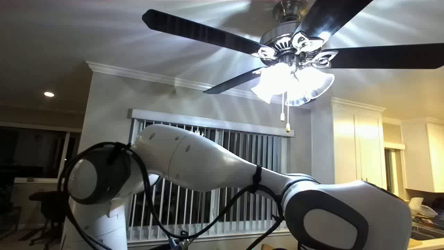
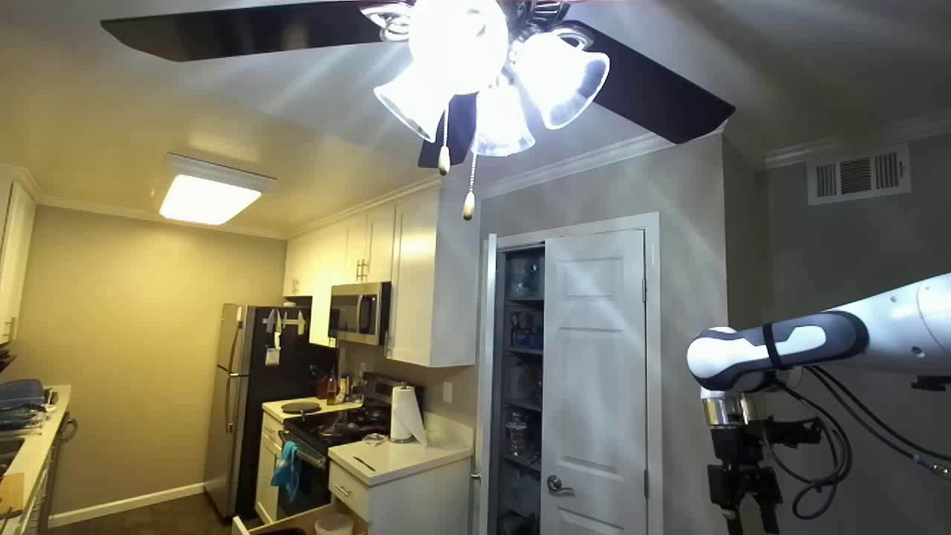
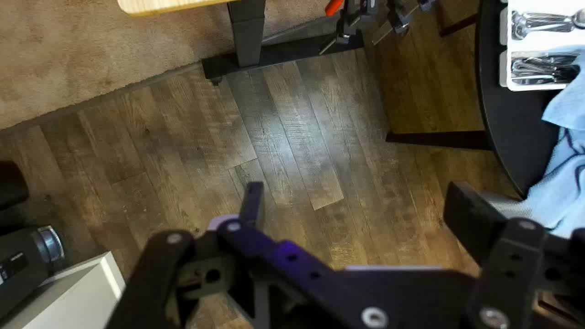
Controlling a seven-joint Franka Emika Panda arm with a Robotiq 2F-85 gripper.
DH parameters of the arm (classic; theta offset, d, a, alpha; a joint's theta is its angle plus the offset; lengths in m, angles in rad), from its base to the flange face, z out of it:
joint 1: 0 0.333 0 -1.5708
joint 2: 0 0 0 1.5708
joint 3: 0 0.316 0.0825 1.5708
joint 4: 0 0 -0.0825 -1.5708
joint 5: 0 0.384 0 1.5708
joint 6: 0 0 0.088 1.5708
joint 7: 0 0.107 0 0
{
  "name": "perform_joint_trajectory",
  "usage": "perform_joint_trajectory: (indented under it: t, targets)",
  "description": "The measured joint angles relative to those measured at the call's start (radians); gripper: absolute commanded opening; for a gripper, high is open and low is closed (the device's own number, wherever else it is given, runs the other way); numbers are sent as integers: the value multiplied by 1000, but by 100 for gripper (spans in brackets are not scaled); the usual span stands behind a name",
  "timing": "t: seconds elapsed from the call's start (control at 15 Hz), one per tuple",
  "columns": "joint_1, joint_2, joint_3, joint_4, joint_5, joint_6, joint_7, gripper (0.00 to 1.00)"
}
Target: Turn off the light
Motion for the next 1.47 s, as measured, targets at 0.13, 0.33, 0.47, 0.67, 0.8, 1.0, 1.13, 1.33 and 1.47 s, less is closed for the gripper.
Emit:
perform_joint_trajectory:
  t: [0.13, 0.33, 0.47, 0.67, 0.8, 1.0, 1.13, 1.33, 1.47]
  targets:
    - [0, 0, 0, 0, 0, 0, 0, 100]
    - [-2, 0, 2, 0, 0, 0, 0, 100]
    - [-1, -4, 18, -7, -1, 4, 0, 100]
    - [18, -57, 91, -88, -8, 76, -2, 100]
    - [47, -126, 146, -183, -8, 160, -2, 100]
    - [98, -247, 214, -323, -5, 289, -1, 100]
    - [138, -327, 247, -389, 9, 363, 1, 100]
    - [205, -439, 289, -426, 86, 432, 32, 100]
    - [251, -502, 319, -425, 151, 475, 74, 100]
